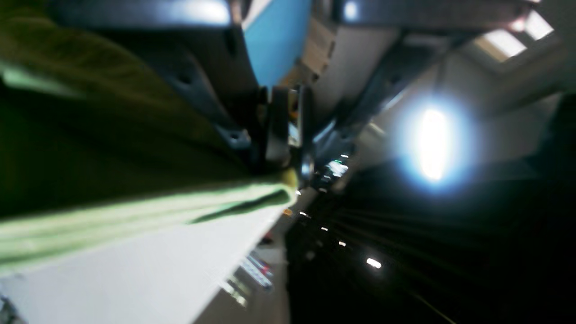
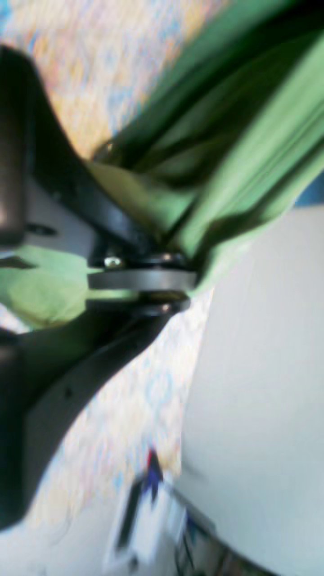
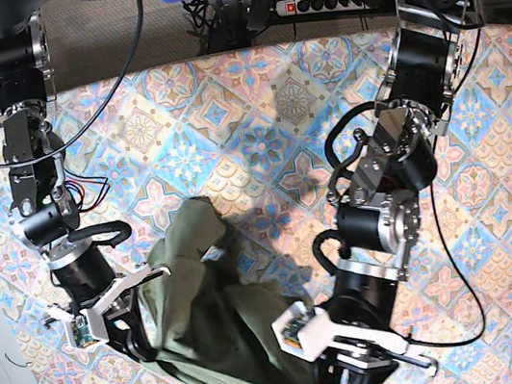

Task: Layout the t-shirt on the table in an organized manner, then fold the t-shirt properly
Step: 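Lift the shirt with both grippers and shake it out, then lay the shirt on the table and open both grippers, then grasp the shirt edge with the right gripper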

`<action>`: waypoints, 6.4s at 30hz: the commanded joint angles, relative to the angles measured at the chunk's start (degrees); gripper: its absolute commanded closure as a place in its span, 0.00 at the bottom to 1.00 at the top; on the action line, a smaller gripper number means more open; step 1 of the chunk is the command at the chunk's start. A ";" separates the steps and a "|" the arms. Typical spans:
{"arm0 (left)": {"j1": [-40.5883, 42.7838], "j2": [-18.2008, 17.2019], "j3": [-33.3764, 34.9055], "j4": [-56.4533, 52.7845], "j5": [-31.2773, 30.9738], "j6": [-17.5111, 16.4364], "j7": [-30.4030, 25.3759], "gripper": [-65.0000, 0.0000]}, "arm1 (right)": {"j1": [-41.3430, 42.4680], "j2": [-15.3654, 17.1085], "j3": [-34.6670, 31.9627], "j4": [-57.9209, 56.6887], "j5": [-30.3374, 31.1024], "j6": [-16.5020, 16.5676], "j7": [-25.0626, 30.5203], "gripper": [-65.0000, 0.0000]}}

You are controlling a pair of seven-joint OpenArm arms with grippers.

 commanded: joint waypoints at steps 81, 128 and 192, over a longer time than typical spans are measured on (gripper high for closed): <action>-15.57 18.59 11.92 -52.45 12.06 20.32 -8.97 0.69 | -25.64 1.41 16.46 -0.28 9.52 15.67 -0.30 0.70; 50.97 -0.23 -12.08 8.03 -23.11 11.97 22.15 0.69 | 3.02 -7.11 8.46 -49.68 -11.49 15.84 -2.50 0.53; 50.97 -0.32 -13.67 8.03 -23.20 11.97 22.06 0.69 | 1.87 -12.74 13.04 -37.73 -11.67 22.96 -5.84 0.55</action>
